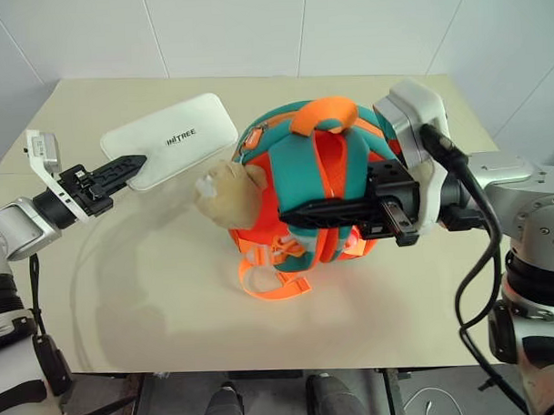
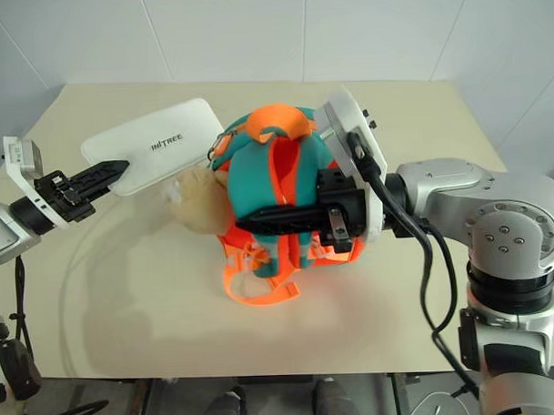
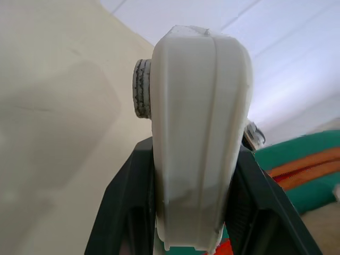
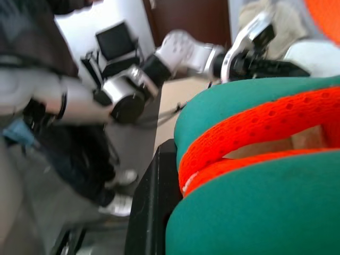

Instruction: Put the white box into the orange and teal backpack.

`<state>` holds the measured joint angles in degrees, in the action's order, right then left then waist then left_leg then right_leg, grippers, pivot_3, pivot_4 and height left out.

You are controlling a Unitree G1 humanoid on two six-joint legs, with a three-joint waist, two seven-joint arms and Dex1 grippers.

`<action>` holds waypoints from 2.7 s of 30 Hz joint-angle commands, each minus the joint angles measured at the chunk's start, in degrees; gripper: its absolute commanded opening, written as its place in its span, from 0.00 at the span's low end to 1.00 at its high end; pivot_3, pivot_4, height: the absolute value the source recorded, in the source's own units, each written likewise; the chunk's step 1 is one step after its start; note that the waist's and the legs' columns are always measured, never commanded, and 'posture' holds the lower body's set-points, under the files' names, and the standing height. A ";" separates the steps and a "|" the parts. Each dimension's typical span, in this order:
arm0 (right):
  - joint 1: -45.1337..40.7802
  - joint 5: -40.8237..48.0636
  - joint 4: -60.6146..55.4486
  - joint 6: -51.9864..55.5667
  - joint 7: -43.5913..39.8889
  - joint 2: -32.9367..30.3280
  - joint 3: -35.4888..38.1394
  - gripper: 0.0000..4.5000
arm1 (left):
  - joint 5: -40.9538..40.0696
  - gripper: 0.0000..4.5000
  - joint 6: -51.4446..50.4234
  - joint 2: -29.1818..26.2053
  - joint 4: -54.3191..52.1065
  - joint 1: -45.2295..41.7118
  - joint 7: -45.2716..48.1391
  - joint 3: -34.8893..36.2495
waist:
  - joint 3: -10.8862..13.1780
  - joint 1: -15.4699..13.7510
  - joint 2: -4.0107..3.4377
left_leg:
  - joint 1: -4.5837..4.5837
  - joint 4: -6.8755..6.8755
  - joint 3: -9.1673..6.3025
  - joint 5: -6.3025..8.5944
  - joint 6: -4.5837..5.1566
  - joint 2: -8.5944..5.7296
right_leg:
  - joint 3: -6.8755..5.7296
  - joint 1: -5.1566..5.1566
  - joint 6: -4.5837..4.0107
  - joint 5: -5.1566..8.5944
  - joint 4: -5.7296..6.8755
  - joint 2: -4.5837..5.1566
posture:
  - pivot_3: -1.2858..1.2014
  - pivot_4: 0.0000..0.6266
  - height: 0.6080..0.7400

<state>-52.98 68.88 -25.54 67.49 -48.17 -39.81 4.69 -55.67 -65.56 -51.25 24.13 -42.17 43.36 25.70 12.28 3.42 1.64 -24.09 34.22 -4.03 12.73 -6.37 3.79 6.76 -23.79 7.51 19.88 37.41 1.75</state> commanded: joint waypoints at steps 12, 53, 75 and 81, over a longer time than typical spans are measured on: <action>6.75 -8.09 1.64 -9.12 -11.07 -5.14 -0.78 0.00 | -0.27 0.28 16.08 -5.63 -6.49 6.69 27.77 7.37 | 0.00 -0.23 0.02 | 0.00 0.18 0.00 0.04 0.09 0.02 | -0.04 0.04 -0.05 0.03 0.07 -0.01 | 0.52 0.24 1.00; 8.90 -15.48 4.30 -13.32 -13.86 -1.33 -4.63 0.00 | 28.03 0.28 18.47 -3.65 -12.10 -13.11 28.90 -28.71 | 0.00 -0.54 0.01 | 0.01 0.88 -0.06 0.11 0.22 0.02 | -0.01 0.27 0.10 -0.05 0.42 -0.08 | 0.52 0.24 1.00; 8.94 -14.94 3.57 -12.95 -10.18 1.42 -5.18 0.00 | 33.52 0.83 18.41 18.06 -11.86 -18.79 16.71 -32.17 | -0.01 -1.72 -0.01 | 0.03 1.02 -0.10 -0.02 0.32 -0.05 | 0.06 0.38 0.26 -0.21 0.46 -0.10 | 0.52 0.24 1.00; 8.44 -15.62 4.38 -13.48 -10.42 1.85 -5.77 0.00 | 29.43 1.00 13.47 9.66 -19.61 -15.00 19.63 -27.64 | 0.00 -1.04 -0.02 | 0.03 0.93 -0.09 -0.02 0.32 -0.04 | 0.09 0.31 0.25 -0.20 0.45 -0.11 | 0.52 0.24 1.00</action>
<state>-43.62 52.85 -20.15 55.04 -58.28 -38.20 -1.89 -24.25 -50.23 -38.51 8.78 -58.04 61.55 -5.17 12.28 2.37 1.62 -24.06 35.12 -4.12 12.71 -6.05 3.75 6.86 -23.48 7.75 19.69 37.86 1.64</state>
